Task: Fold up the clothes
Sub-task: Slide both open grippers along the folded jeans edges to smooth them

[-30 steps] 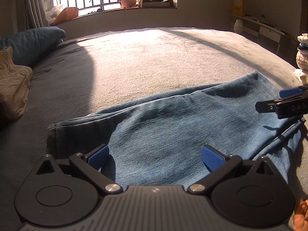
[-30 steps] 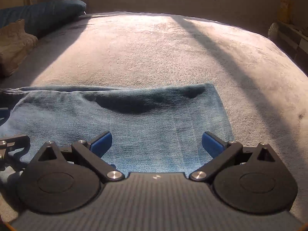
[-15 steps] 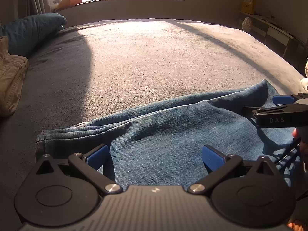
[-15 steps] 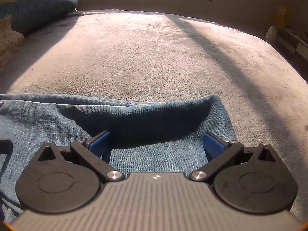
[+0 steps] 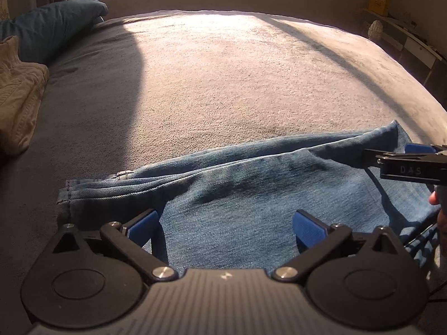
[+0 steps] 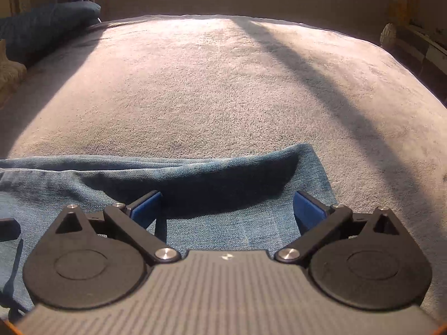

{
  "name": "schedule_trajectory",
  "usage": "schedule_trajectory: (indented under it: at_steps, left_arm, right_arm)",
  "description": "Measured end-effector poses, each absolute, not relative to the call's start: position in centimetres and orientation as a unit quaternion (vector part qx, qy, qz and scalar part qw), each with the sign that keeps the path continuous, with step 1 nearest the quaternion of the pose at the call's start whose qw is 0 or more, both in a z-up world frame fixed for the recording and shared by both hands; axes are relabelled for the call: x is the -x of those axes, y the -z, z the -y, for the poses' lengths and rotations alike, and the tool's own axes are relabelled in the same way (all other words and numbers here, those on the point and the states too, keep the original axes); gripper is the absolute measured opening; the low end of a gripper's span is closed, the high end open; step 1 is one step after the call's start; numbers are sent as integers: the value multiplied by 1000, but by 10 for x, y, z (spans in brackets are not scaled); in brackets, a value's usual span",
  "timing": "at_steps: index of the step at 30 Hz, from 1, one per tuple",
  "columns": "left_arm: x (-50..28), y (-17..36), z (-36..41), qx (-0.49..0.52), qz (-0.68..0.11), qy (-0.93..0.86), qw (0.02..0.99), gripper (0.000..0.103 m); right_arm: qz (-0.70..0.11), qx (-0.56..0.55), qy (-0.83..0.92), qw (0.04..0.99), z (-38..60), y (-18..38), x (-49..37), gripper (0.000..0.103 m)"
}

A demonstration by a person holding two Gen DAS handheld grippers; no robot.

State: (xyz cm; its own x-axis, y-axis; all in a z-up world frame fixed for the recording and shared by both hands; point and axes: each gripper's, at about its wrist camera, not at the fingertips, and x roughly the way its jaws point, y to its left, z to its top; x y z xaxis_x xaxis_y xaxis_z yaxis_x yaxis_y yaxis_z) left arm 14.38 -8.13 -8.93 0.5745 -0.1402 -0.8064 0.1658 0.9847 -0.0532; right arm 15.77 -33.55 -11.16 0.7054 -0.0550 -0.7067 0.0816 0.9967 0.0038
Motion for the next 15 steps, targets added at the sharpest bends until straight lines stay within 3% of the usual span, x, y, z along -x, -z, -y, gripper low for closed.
schedule_trajectory:
  at_steps: [7, 12, 15]
  left_arm:
    - [-129, 79, 87, 14, -470, 104, 876, 103]
    - [-123, 96, 96, -26, -481, 88, 872, 103]
    - [-123, 97, 94, -29, -481, 80, 873, 103]
  right_arm:
    - [-384, -18, 46, 922, 345, 101, -120, 100]
    - [-404, 25, 42, 913, 339, 126, -108, 100]
    - [-382, 20, 33, 923, 339, 110, -94, 98]
